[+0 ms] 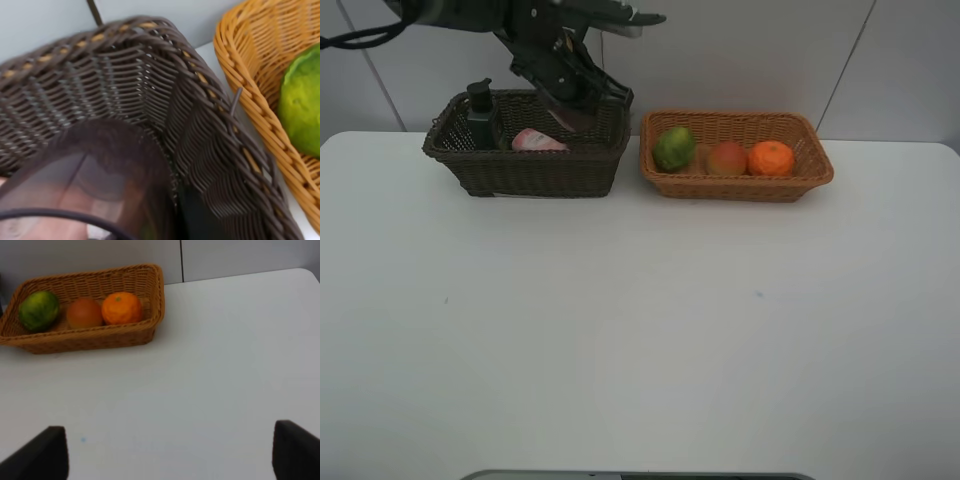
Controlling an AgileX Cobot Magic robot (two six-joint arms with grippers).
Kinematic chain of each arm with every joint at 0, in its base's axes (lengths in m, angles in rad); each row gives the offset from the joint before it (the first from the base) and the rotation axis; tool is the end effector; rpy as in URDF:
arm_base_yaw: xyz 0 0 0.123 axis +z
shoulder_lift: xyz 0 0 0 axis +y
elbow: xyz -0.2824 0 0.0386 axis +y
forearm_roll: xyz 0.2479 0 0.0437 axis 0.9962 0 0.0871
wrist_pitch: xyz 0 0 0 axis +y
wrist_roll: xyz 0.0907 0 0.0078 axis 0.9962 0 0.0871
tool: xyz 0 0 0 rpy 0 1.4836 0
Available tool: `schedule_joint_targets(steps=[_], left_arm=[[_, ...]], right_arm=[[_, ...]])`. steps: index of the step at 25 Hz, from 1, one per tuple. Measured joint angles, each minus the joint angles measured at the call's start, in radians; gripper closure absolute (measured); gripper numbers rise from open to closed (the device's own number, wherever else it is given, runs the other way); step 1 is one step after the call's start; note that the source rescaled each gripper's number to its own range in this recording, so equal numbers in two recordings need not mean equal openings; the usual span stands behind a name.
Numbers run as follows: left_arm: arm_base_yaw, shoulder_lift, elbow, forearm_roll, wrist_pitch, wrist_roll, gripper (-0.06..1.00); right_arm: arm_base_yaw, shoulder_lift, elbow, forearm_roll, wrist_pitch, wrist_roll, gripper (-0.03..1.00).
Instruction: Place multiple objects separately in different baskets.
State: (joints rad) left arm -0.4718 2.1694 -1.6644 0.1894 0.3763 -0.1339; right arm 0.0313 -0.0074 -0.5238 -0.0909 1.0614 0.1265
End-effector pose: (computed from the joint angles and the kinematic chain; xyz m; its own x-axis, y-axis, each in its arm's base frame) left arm 0.4421 -0.2185 0.1884 -0.6135 0.3606 -0.7026 0.4364 0.8963 0.0790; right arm -0.0088 -0.0075 0.2839 -0.4221 0.0686 -0.9040 0.0753 0.9963 0.0404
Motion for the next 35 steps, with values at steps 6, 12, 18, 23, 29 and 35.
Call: schedule_joint_targets(steps=[6,12,18,23,29,35], left_arm=[[0.0,0.057,0.0,0.0,-0.021,0.0,0.94],[0.0,0.077,0.0,-0.013,-0.032,0.0,0.94],[0.0,0.064,0.0,-0.028,-0.027,0.0,0.67],[0.0,-0.003,0.0,-0.028,0.025,0.002,0.22],[0.0,-0.103,0.0,-0.03,0.168,-0.006,0.11],[0.008,-0.26,0.0,-0.031,0.385,-0.057,0.1]], right_arm=[[0.0,0.0,0.0,0.0,0.0,0.0,0.2],[0.0,0.0,0.0,0.0,0.0,0.0,0.2],[0.0,0.0,0.0,0.0,0.0,0.0,0.2],[0.0,0.0,0.0,0.0,0.0,0.0,0.2],[0.0,0.0,0.0,0.0,0.0,0.0,0.2],[0.0,0.0,0.0,0.0,0.0,0.0,0.2]])
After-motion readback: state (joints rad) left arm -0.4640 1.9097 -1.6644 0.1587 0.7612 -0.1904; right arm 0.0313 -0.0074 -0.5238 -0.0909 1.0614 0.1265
